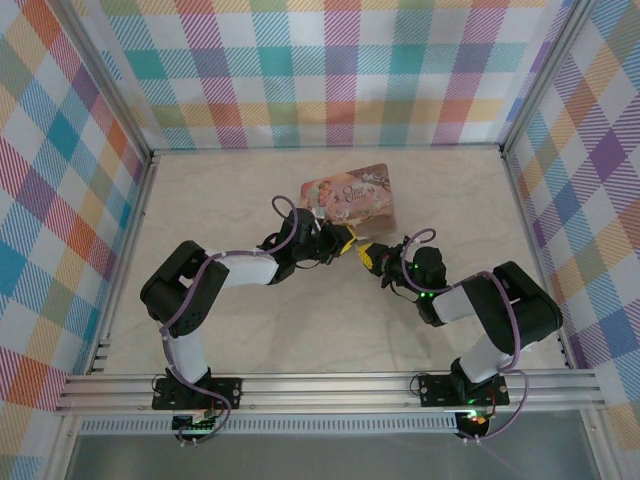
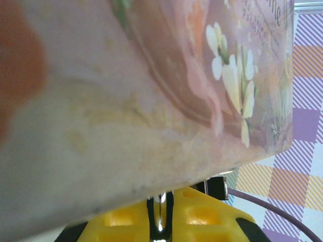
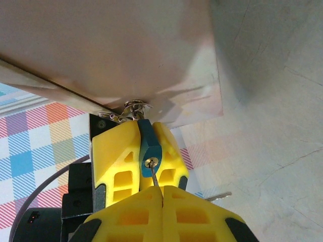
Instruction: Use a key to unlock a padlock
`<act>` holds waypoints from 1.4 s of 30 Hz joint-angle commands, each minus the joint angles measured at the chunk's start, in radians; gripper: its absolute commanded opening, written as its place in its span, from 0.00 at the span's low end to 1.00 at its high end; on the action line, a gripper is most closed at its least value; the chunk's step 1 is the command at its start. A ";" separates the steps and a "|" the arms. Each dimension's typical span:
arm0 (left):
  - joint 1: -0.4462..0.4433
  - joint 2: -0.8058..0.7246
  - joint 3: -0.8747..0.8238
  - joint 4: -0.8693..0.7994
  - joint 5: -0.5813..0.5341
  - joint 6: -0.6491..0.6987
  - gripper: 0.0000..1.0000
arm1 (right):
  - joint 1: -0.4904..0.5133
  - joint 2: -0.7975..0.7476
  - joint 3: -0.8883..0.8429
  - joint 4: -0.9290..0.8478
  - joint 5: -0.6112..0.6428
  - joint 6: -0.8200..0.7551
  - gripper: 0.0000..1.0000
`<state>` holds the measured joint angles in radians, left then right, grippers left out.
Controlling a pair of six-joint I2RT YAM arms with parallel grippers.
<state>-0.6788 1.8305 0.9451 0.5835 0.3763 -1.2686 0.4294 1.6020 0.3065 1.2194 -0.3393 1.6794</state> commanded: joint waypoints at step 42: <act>-0.038 -0.079 0.040 -0.141 0.100 0.113 0.02 | -0.031 0.073 0.108 -0.081 -0.040 0.017 0.20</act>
<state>-0.6792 1.8271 0.9474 0.5167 0.3676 -1.2095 0.4179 1.6939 0.3859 1.1809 -0.3882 1.7500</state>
